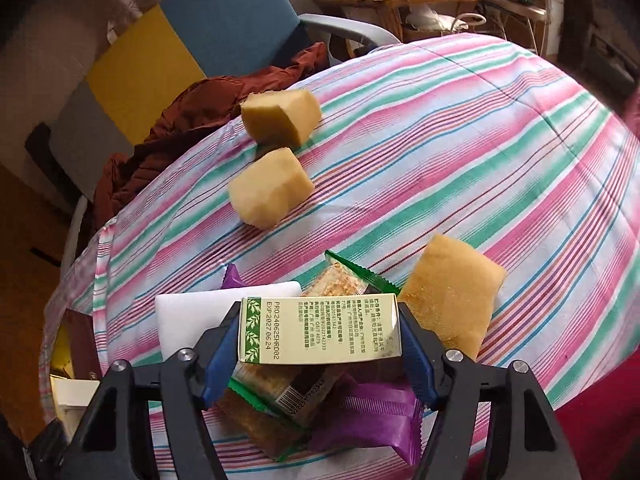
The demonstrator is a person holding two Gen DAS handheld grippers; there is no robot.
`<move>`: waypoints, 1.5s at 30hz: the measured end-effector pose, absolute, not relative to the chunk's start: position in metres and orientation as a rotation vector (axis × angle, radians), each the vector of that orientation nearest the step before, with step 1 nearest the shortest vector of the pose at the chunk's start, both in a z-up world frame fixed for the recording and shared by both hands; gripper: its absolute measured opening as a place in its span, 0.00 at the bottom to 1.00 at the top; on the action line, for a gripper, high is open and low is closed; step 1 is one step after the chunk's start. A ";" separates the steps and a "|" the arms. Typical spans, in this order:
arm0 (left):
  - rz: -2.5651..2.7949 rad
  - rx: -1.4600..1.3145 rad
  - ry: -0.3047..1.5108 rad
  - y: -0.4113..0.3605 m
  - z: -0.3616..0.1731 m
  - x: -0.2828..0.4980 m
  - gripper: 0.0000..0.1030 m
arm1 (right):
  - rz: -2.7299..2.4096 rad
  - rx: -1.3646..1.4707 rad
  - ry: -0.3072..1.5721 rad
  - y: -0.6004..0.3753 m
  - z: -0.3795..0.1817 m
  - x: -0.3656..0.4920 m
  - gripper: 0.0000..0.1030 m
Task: Organize objects
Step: 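Grasp the beige barcode box with the left tool while the right tool grasps the green-labelled box, then lower both boxes into the gold tray and open both tools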
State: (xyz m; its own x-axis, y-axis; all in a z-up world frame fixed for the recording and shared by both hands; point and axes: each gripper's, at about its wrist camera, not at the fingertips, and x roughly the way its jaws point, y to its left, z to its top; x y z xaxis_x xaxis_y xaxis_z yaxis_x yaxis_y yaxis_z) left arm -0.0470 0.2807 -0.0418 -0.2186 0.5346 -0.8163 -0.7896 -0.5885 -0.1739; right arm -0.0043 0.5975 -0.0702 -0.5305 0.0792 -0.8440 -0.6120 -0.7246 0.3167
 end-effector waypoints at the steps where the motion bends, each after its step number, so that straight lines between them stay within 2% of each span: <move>1: 1.928 -1.123 0.336 0.275 -0.039 -0.044 0.48 | 2.292 -1.187 0.851 0.598 -0.066 -0.003 0.69; 10: 2.113 -1.090 0.164 0.196 -0.001 -0.049 0.48 | 2.488 -0.933 0.742 0.577 -0.020 0.010 0.69; 16: 2.328 -1.092 0.066 0.108 0.017 -0.082 0.49 | 2.653 -0.966 0.607 0.523 0.002 0.004 0.69; 24: 2.490 -1.178 -0.033 0.022 0.002 -0.131 0.49 | 2.966 -1.080 0.428 0.391 0.032 -0.017 0.69; 29: 2.505 -1.218 -0.064 -0.003 -0.011 -0.149 0.49 | 3.095 -1.244 0.362 0.306 0.019 -0.034 0.69; 37: 2.534 -1.294 -0.084 -0.018 -0.030 -0.167 0.49 | 3.121 -1.586 0.172 0.199 -0.034 -0.059 0.70; 41: 2.536 -1.313 -0.089 -0.023 -0.034 -0.168 0.55 | 3.098 -1.709 0.123 0.165 -0.057 -0.067 0.70; 42: 2.540 -1.317 -0.083 -0.023 -0.035 -0.168 0.60 | 3.097 -1.745 0.133 0.157 -0.062 -0.068 0.72; 44: 2.553 -1.322 -0.084 -0.028 -0.037 -0.164 0.60 | 3.113 -1.819 0.194 0.148 -0.070 -0.069 0.76; 45: 2.551 -1.320 -0.097 -0.031 -0.037 -0.162 0.60 | 3.121 -1.847 0.225 0.144 -0.073 -0.068 0.82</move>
